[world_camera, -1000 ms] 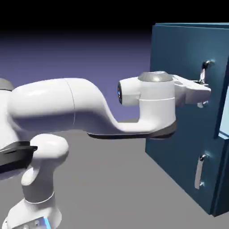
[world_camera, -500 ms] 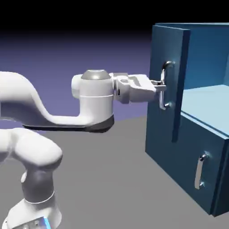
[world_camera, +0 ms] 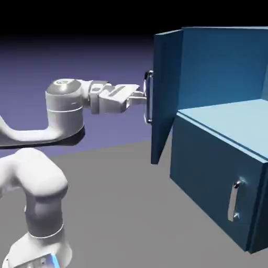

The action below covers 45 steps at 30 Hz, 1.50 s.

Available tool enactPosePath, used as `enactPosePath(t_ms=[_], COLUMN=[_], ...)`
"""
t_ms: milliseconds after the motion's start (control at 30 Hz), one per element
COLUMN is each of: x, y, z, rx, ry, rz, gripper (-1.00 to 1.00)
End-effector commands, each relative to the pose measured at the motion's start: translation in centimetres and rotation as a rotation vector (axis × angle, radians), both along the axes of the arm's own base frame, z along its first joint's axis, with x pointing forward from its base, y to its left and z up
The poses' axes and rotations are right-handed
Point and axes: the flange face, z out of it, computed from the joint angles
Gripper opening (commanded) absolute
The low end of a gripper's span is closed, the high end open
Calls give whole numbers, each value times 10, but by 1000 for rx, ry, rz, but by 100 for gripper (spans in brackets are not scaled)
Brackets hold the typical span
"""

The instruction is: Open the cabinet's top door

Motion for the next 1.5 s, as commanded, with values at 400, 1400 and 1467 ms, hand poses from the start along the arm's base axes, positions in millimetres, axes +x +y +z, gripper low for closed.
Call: enactPosePath(t_ms=[400, 1400, 1467], x=[-44, -73, -70], y=[82, 367, 383], z=[0, 0, 0], rx=[0, 0, 0], ry=[0, 0, 0], rz=[-192, -788, -821], gripper=[-100, -100, -100])
